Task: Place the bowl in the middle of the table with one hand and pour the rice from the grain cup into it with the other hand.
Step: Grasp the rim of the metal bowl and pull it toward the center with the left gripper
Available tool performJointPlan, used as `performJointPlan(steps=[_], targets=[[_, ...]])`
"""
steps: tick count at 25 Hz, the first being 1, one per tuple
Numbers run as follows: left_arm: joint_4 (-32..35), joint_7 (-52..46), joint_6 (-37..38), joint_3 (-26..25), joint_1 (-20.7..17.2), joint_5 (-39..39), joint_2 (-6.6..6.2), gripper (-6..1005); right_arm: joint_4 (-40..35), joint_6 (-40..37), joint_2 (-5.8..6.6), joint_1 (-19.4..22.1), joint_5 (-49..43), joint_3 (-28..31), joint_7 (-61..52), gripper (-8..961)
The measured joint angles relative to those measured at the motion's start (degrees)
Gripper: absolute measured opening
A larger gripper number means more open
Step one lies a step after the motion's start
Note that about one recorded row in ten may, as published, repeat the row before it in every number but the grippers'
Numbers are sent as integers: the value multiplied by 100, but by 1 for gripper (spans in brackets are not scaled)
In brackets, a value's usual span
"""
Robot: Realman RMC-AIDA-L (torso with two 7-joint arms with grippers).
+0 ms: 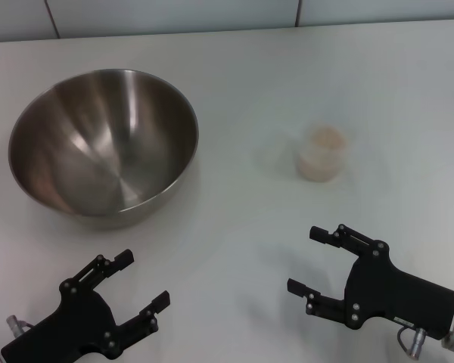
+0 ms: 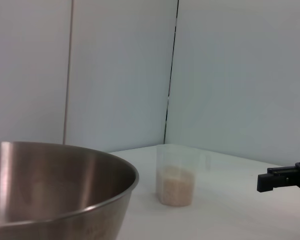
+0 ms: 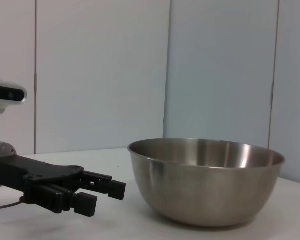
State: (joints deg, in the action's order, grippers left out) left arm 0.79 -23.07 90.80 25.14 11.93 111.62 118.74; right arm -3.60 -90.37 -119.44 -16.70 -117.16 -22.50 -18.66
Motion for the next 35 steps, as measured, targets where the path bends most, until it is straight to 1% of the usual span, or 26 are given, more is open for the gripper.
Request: performJointPlan(steps=[11, 15, 17, 20, 22, 24, 25, 26, 28, 29, 30, 32, 35], targets=[[-9, -4, 28, 0, -15, -15, 0, 815, 0, 8, 5, -8, 0, 0, 10, 793], [-9, -5, 263, -47, -58, -32, -4, 815, 0, 13, 9, -5, 0, 0, 12, 792], [-9, 2, 674, -213, -132, -36, -13, 815, 0, 14, 9, -4, 0, 0, 12, 792], [-8, -11, 1253, -644, -240, -36, -25, 814, 0, 18, 9, 4, 0, 0, 12, 792], [28, -121, 1356, -900, -255, -36, -40, 813, 0, 22, 9, 5, 0, 0, 12, 792], [168, -482, 1459, -1328, -241, -41, -52, 813, 0, 24, 9, 6, 0, 0, 12, 792], [533, -1179, 1649, -1843, -169, -42, -58, 812, 0, 24, 9, 7, 0, 0, 12, 792], [533, -1179, 1649, -1843, -169, -42, -58, 812, 0, 24, 9, 7, 0, 0, 12, 792], [1115, -1988, 1767, -2249, -31, -37, -41, 812, 0, 24, 9, 8, 0, 0, 12, 793], [1520, -2447, 1799, -2467, 101, -47, -27, 811, 0, 23, 9, 9, 0, 0, 12, 793], [1686, -2629, 1806, -2540, 155, -43, -19, 811, 0, 22, 9, 9, 0, 0, 12, 793], [2385, -3329, 1803, -2822, 463, -44, 1, 808, 0, 21, 9, 9, 0, 0, 12, 793], [3326, -4104, 1589, -3063, 903, -50, 13, 804, -8, 23, 9, -1, 0, 0, 12, 793]])
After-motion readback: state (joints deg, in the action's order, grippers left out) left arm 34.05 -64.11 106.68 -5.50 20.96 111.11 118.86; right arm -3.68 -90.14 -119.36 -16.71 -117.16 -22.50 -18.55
